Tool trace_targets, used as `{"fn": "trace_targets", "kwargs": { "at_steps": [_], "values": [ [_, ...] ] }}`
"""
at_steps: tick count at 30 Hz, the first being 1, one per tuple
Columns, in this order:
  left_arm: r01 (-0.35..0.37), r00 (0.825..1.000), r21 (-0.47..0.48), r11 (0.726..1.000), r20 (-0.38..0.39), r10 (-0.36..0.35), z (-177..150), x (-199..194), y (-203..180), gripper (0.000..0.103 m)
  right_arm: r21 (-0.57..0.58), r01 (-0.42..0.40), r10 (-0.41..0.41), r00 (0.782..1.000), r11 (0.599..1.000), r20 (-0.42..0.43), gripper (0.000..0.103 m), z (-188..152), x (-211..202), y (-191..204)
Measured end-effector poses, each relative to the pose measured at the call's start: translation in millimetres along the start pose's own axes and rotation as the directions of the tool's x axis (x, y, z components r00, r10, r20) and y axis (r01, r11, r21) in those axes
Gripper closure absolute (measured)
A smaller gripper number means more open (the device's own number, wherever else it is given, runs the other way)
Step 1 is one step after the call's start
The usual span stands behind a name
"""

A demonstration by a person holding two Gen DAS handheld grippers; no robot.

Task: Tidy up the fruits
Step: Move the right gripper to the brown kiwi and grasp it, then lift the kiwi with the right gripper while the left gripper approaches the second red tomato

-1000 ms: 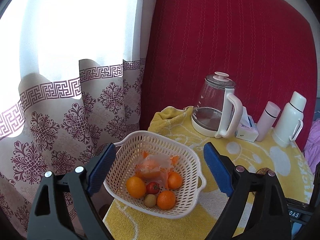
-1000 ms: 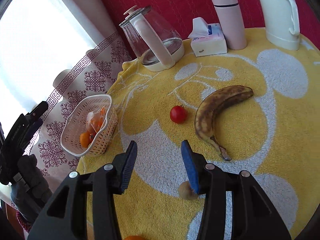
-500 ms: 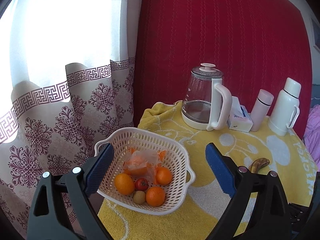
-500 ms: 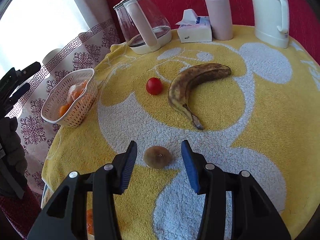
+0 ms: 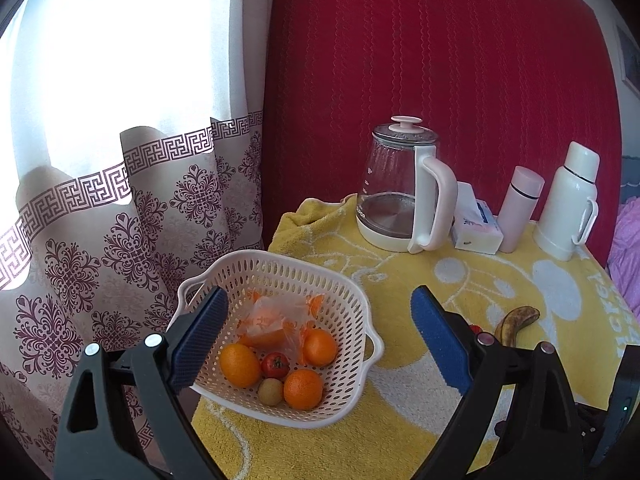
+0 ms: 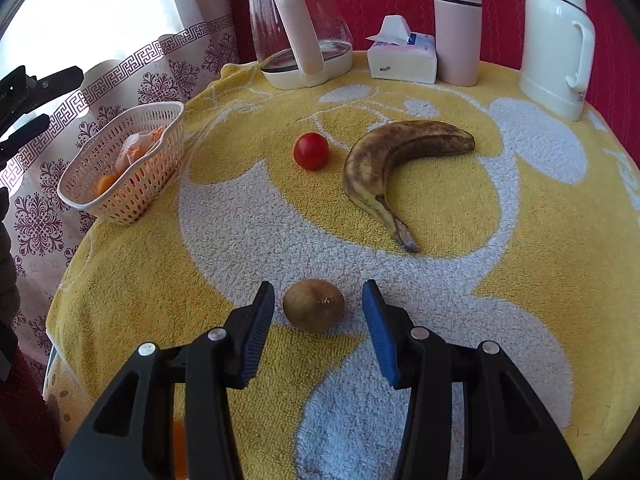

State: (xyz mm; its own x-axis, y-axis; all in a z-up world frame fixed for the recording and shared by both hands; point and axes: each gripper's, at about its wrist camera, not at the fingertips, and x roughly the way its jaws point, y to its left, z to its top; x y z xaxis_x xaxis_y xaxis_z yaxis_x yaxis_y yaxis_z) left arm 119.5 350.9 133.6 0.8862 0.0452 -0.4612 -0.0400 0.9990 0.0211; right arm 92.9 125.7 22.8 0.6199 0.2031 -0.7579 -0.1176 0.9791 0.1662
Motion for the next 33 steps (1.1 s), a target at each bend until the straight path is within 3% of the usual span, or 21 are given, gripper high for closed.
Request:
{"fn": "trace_targets", "kwargs": {
  "at_steps": [3,9,23,28,33],
  "values": [
    [0.001,1.000,0.010,1.000,-0.003,-0.001,-1,1,-2,0.009,-0.031,0.030,-0.030,1.000,0.999,0.006,0.059,-1,0,6],
    [0.002,1.000,0.021,1.000,-0.008,-0.002,-3,3,-5,0.009,-0.053,0.036,-0.035,0.999,0.998,0.015,0.073,-3,-3,7],
    [-0.003,0.999,0.061,0.998,-0.032,0.005,-11,13,-18,0.009,0.037,0.061,-0.064,0.994,0.997,0.090,0.073,-4,-37,-36],
    [0.038,0.997,0.066,0.997,-0.066,-0.034,-21,22,-32,0.009,0.120,0.063,-0.074,0.993,0.991,0.092,0.073,-7,-39,-62],
    [0.094,0.989,0.097,0.991,-0.124,-0.082,-34,33,-54,0.013,0.129,0.045,-0.058,0.994,0.991,0.094,0.073,-7,-33,-63]
  ]
}}
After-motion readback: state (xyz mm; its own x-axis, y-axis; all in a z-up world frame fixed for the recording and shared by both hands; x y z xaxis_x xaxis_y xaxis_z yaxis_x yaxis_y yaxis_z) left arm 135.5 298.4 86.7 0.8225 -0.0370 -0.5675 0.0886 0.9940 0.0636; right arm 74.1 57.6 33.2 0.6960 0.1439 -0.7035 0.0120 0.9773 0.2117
